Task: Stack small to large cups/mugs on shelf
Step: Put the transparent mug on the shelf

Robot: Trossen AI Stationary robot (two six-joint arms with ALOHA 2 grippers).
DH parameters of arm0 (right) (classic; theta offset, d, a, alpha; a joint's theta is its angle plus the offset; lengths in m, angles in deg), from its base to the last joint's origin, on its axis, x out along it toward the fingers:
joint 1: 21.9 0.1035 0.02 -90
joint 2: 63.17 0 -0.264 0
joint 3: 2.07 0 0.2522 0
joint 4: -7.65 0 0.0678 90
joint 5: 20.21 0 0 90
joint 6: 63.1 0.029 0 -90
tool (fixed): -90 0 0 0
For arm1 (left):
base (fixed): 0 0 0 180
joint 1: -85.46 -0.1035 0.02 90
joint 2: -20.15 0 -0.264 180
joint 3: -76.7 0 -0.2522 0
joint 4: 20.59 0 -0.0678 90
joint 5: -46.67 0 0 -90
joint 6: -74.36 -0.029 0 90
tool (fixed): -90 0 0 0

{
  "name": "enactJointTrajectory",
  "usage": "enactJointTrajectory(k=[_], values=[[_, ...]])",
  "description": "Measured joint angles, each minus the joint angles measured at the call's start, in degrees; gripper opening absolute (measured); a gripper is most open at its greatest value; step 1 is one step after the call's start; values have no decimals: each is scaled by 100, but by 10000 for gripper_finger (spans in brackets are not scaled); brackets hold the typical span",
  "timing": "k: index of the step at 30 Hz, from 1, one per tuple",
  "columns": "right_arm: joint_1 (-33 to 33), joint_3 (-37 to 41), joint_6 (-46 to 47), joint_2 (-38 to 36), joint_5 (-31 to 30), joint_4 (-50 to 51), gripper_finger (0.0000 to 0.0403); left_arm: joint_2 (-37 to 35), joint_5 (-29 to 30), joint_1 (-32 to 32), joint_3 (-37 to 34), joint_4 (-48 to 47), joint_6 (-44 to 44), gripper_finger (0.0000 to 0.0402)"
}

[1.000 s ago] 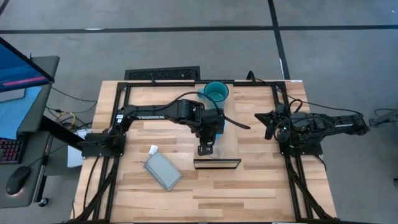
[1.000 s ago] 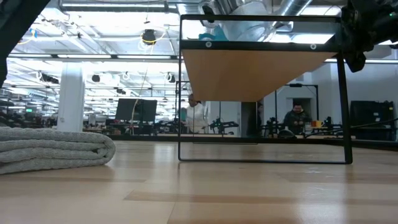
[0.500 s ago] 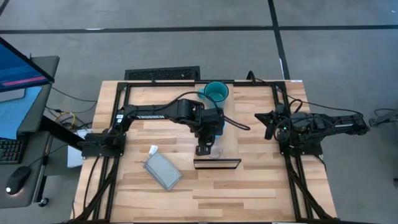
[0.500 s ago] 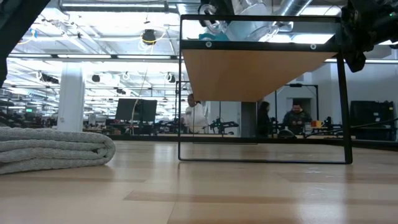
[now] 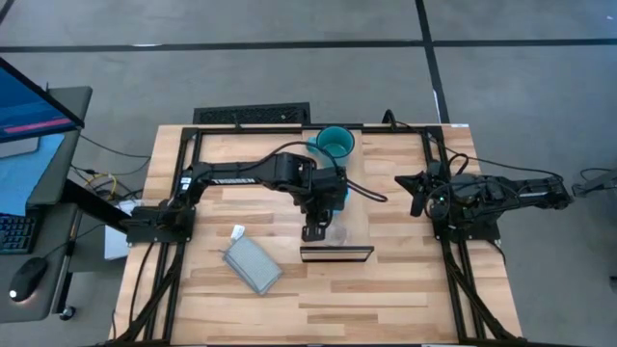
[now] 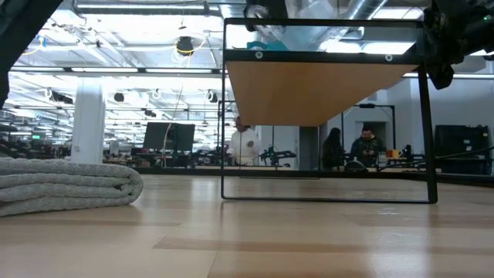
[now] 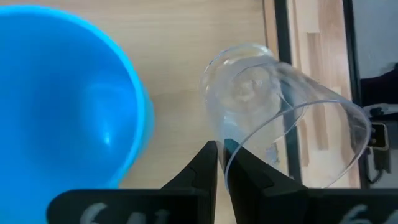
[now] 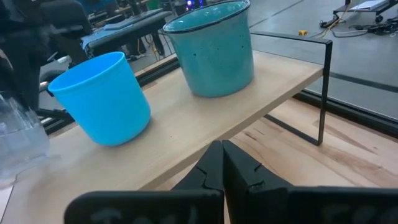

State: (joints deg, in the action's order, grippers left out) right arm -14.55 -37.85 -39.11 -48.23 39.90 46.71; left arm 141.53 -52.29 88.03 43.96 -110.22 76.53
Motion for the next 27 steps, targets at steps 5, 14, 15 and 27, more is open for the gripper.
enactJointTrajectory(k=[5, 14, 15, 27], values=[[0, 0, 0, 0, -2, -2, 20, -18, 4, -8, 156, -86, 2, 18], [2, 0, 0, 0, -2, -9, 18, -42, -43, -9, 151, -481, 52, 18], [2, 0, 0, -1, -2, -16, 19, -42, -29, -9, 151, -540, 90, 18], [0, -2, 0, 0, -7, -24, 18, -42, -123, -53, 151, -780, 193, 18]])
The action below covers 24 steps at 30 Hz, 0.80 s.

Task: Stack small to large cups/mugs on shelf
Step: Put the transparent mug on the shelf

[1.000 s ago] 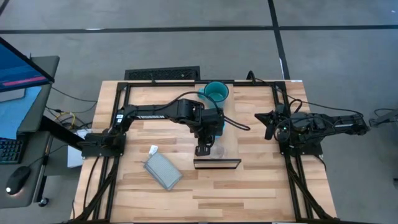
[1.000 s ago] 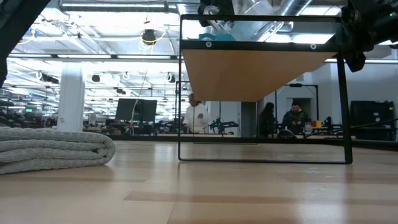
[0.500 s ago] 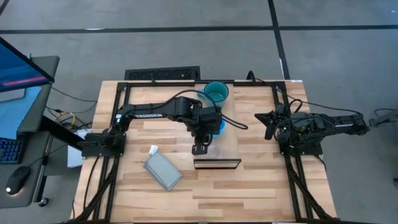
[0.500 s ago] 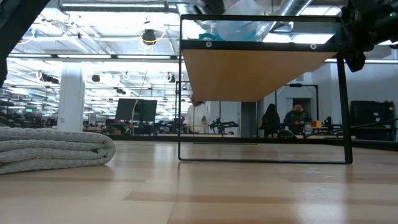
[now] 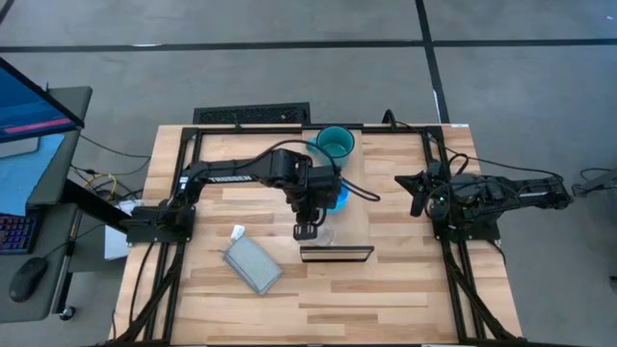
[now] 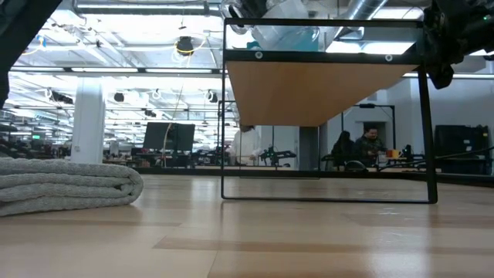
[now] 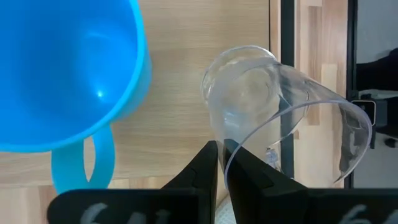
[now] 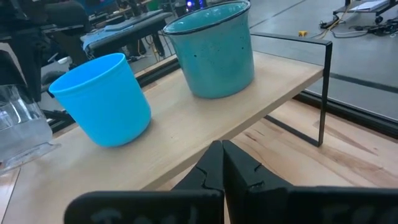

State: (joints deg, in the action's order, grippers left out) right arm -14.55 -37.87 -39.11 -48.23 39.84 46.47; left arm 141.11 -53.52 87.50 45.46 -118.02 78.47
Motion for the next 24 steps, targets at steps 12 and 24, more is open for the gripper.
enactJointTrajectory(k=[12, 24], values=[[0, 2, 0, 0, -4, -4, 14, 2, -34, -30, 0, 224, -517, 18], [0, 2, 0, -2, -7, -4, 15, 11, -738, -184, 0, 441, -399, 18]])
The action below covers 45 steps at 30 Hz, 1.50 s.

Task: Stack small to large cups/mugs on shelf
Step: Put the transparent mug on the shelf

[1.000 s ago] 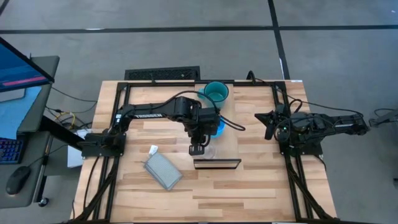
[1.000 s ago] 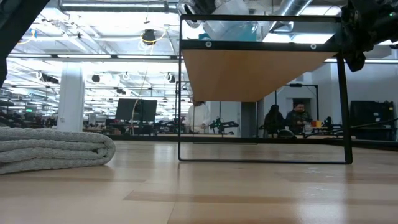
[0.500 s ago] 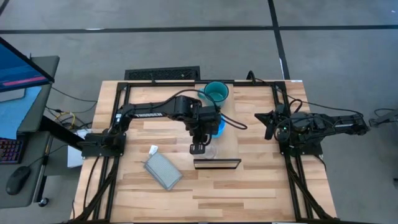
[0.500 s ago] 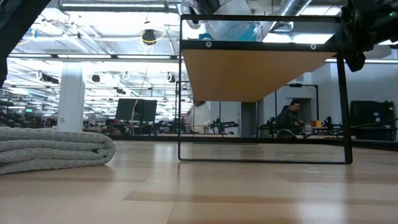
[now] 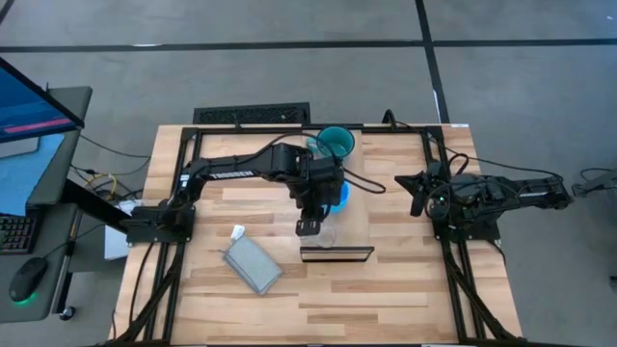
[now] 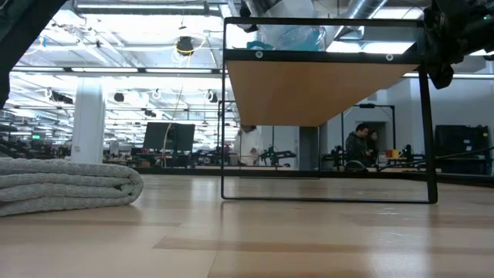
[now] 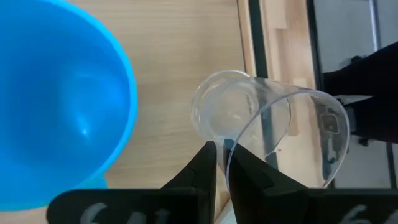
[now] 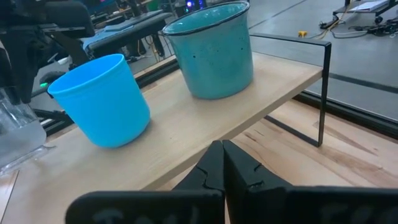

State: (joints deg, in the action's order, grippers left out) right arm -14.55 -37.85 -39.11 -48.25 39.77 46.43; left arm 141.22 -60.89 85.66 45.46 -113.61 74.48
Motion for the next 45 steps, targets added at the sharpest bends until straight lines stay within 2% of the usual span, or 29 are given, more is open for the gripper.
enactJointTrajectory(k=[8, 15, 33, 45], values=[[0, 0, 0, 2, 0, 0, 14, 0, 190, -23, 0, 74, 58, 18], [0, 0, -2, 2, 0, 3, 15, -2, 387, -32, -2, 92, -35, 2], [0, -2, -48, 2, 0, 26, 15, -7, 439, 66, -2, -475, 45, 0], [0, -2, -46, 2, 0, 24, 15, -13, 346, 36, -2, -269, 160, 13]])
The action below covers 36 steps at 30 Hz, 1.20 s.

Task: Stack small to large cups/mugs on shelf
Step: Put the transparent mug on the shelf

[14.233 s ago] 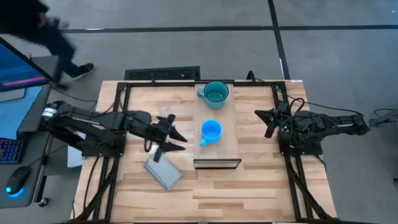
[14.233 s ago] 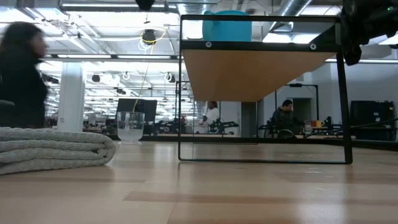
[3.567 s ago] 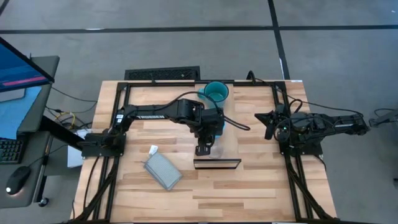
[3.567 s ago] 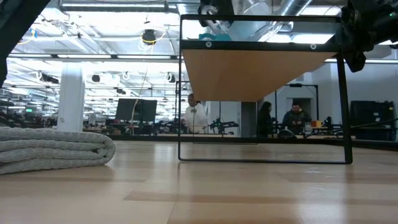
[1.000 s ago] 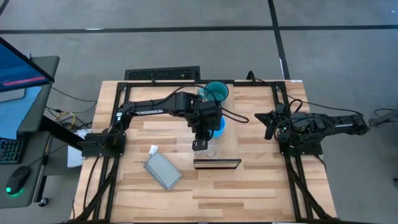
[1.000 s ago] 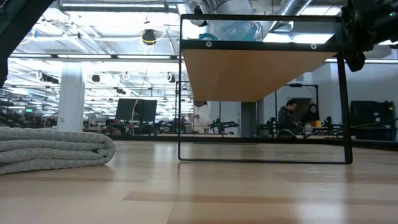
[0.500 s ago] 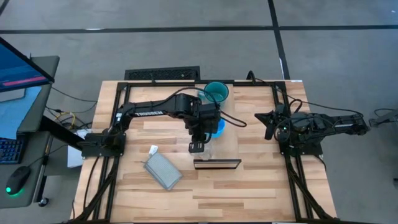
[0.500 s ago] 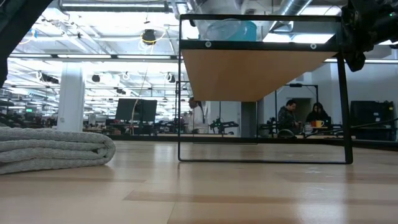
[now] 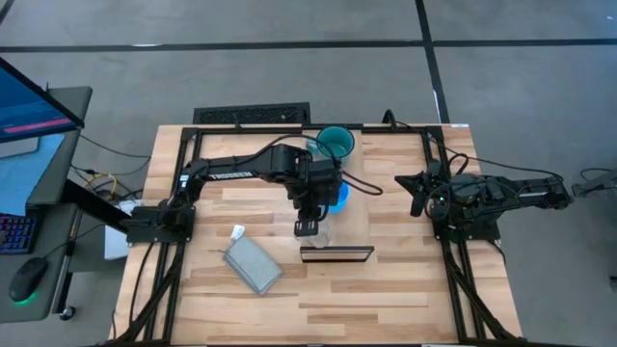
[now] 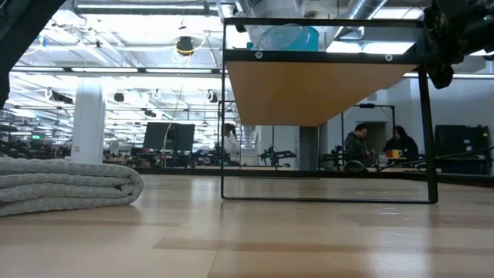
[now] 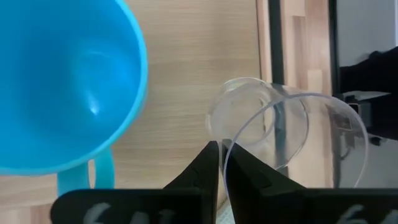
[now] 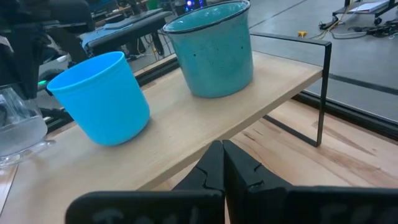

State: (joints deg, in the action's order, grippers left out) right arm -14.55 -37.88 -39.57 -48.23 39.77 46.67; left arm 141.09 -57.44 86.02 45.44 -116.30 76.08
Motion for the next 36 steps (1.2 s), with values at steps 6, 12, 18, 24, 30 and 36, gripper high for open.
enactJointTrajectory(k=[6, 12, 18, 24, 30, 36], values=[[0, 1, 0, -2, 0, 0, 14, 0, 224, -17, 0, -22, -59, 2], [0, 0, 0, 0, 0, 0, 14, 0, 639, -17, 0, -60, -64, 1], [0, 0, 0, 0, 0, 0, 15, 0, 567, -35, 0, -101, -111, 0], [0, 0, 0, 0, 0, 0, 14, 0, 244, -39, 0, -97, -138, 4], [0, 0, 0, 0, 0, 0, 15, 0, 262, -46, 0, -78, -132, 21], [0, 0, 0, 0, 0, 0, 14, 0, 254, -45, 0, -58, -145, 34]])
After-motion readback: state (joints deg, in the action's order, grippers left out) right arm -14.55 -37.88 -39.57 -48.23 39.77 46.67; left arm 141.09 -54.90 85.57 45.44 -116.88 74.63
